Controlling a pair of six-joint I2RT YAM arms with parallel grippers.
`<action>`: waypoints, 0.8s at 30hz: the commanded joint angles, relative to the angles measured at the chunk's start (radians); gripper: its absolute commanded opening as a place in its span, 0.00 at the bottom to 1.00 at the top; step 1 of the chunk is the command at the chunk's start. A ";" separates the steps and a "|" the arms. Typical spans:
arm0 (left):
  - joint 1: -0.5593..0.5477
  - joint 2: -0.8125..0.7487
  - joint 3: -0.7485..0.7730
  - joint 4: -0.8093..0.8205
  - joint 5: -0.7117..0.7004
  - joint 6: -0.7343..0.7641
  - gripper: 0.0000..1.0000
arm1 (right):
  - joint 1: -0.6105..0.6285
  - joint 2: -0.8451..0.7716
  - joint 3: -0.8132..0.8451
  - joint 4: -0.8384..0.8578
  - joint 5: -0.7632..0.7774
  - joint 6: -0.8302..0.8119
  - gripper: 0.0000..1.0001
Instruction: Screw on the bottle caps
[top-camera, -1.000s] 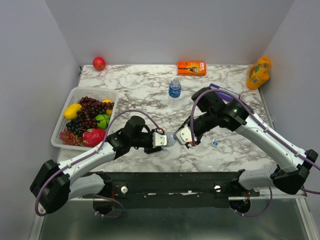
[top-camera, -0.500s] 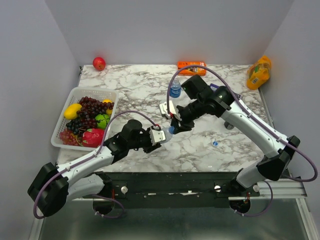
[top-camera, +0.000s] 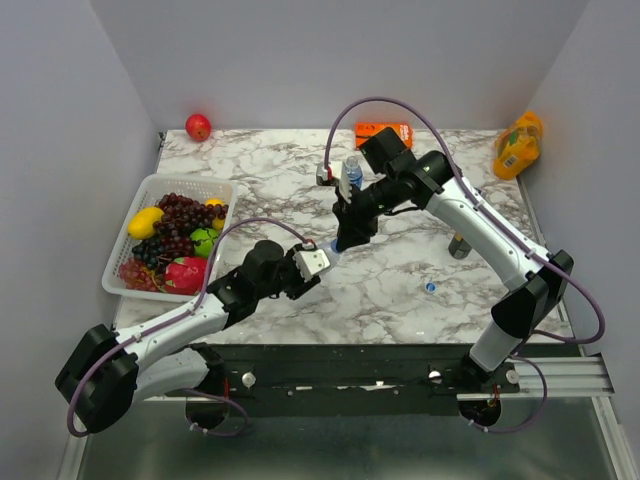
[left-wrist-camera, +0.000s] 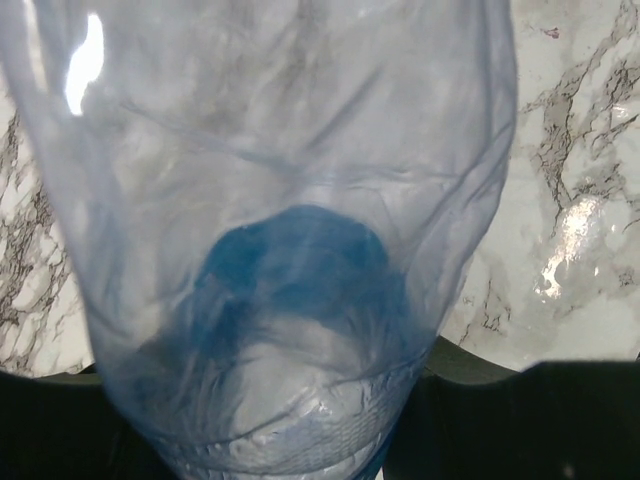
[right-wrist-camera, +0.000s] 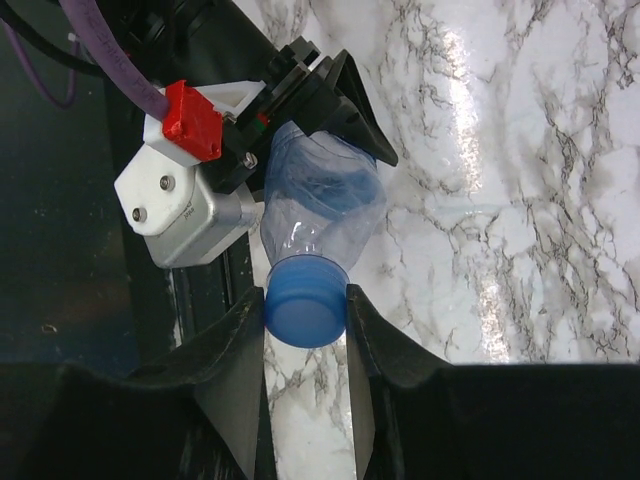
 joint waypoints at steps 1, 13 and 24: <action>0.000 -0.028 0.028 0.156 -0.045 -0.075 0.00 | 0.018 0.000 -0.008 -0.020 -0.050 0.094 0.41; 0.000 -0.014 0.030 0.182 0.023 -0.134 0.00 | 0.018 -0.008 -0.024 0.009 -0.060 0.108 0.52; 0.020 -0.016 0.020 0.242 0.002 -0.452 0.00 | -0.075 -0.239 -0.253 0.511 -0.080 0.456 0.99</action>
